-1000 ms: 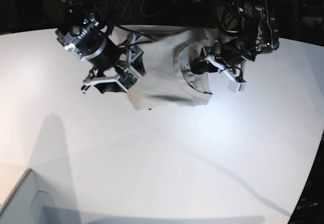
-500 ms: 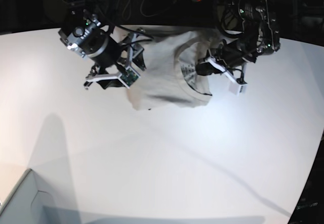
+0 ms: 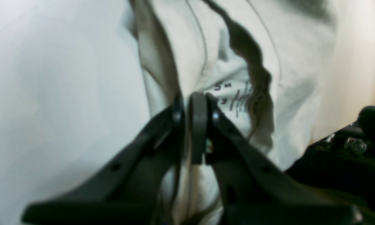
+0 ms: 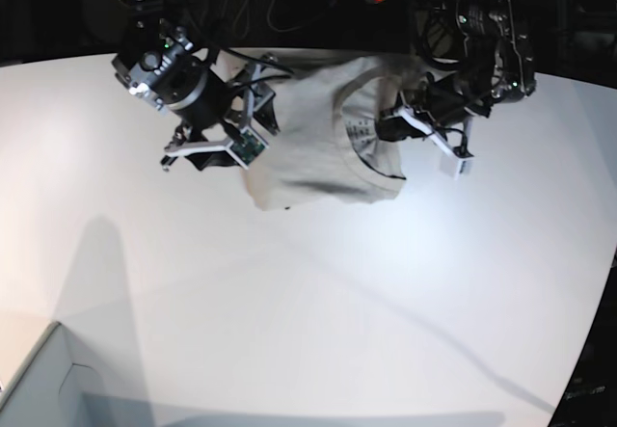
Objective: Layout the t-shirt on the table in an organized manner, then fold the t-shirt properly
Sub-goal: 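Grasp the folded bundle's edges with both grippers, then drag the bundle with the left gripper and flatten it onto the table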
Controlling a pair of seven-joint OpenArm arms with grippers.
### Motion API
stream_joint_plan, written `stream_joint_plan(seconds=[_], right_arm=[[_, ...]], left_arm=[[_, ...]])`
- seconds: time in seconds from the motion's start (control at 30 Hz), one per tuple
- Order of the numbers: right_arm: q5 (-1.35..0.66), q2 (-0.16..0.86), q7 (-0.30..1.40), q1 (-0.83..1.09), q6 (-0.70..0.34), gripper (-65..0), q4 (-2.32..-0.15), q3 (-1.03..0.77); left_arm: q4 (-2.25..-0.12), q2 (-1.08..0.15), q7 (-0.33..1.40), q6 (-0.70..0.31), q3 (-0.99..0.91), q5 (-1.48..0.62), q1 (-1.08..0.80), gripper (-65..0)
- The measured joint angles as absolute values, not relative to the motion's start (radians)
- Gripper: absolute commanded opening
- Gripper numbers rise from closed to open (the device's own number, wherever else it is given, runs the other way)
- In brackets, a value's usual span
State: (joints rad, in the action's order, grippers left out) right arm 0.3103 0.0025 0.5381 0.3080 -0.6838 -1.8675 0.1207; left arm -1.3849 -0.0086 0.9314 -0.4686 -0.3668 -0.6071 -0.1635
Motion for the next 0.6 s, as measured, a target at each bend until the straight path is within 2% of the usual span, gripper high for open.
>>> stream_joint_plan(seconds=[0.37, 0.5, 0.6], right_arm=[[0.31, 0.003, 0.538, 0.307, -0.684, -31.6, -1.867, 0.12], [0.308, 0.005, 0.535, 0.29, -0.684, -31.6, -1.867, 0.105], [0.308, 0.001, 0.532, 0.282, -0.684, -31.5, -1.868, 0.043]], left_arm=[[-1.379, -0.015, 0.951, -0.467, -0.378, -0.572, -0.133, -64.9], [-1.299, -0.039, 0.934, -0.474, -0.273, -0.46, -0.023, -64.9], [-1.199, -0.061, 0.922, -0.479, -0.168, -0.455, 0.068, -64.9]])
